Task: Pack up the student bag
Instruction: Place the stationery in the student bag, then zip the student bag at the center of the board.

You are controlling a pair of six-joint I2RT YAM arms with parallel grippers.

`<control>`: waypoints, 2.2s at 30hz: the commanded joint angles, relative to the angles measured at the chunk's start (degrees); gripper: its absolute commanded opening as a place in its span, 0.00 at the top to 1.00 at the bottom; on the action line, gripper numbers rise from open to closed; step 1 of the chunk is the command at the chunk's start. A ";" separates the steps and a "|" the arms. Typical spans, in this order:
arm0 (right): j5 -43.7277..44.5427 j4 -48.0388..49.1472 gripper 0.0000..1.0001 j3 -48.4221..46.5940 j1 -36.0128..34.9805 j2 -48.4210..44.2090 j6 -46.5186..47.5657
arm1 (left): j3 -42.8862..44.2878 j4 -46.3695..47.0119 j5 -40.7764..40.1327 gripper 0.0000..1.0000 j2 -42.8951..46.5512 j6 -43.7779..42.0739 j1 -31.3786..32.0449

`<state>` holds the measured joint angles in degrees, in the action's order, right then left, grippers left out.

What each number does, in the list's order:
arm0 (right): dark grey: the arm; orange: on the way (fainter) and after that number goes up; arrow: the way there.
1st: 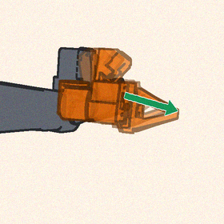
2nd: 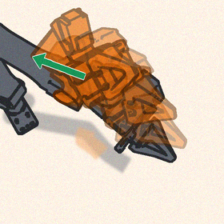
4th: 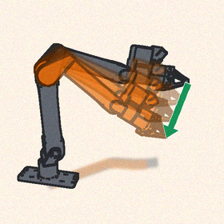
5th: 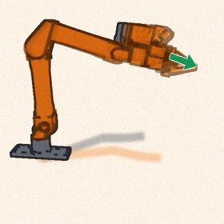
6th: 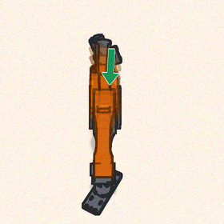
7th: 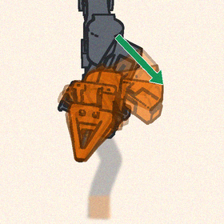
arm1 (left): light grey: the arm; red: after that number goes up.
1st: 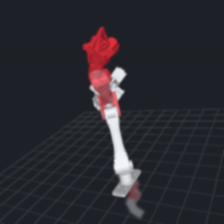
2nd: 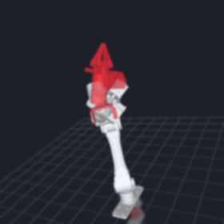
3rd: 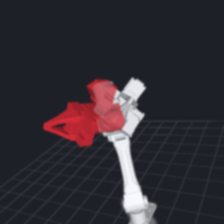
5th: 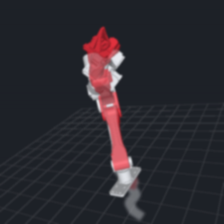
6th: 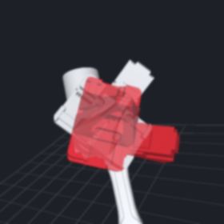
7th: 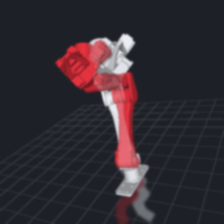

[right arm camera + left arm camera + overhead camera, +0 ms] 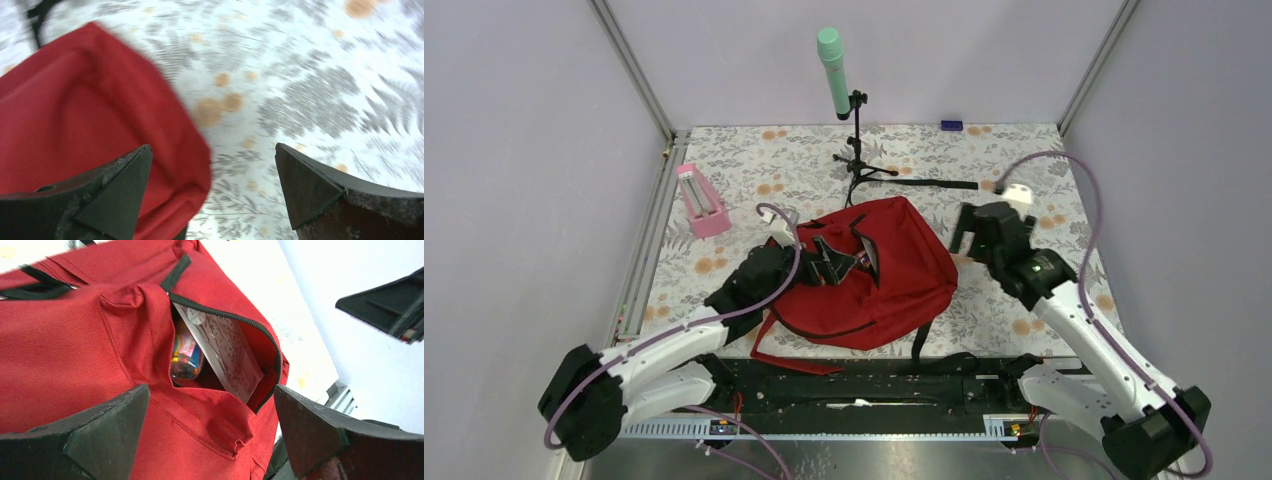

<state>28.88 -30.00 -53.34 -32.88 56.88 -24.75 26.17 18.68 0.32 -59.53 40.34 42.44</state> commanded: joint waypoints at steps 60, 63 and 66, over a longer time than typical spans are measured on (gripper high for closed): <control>-8.10 -16.73 0.39 20.27 79.82 6.91 -23.89 | 17.95 -34.43 16.31 0.01 16.64 -12.65 -20.10; -15.69 -13.49 0.41 20.76 79.27 5.47 -19.51 | 17.33 -34.03 16.48 0.01 16.72 -12.13 -20.40; -17.70 -10.47 0.40 22.70 77.70 -0.35 -17.54 | 16.43 -32.96 16.77 0.01 16.19 -10.76 -20.87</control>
<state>16.21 -44.03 -31.00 46.46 62.39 -46.28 42.30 -17.98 17.26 -43.79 27.94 22.33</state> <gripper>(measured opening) 0.591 0.986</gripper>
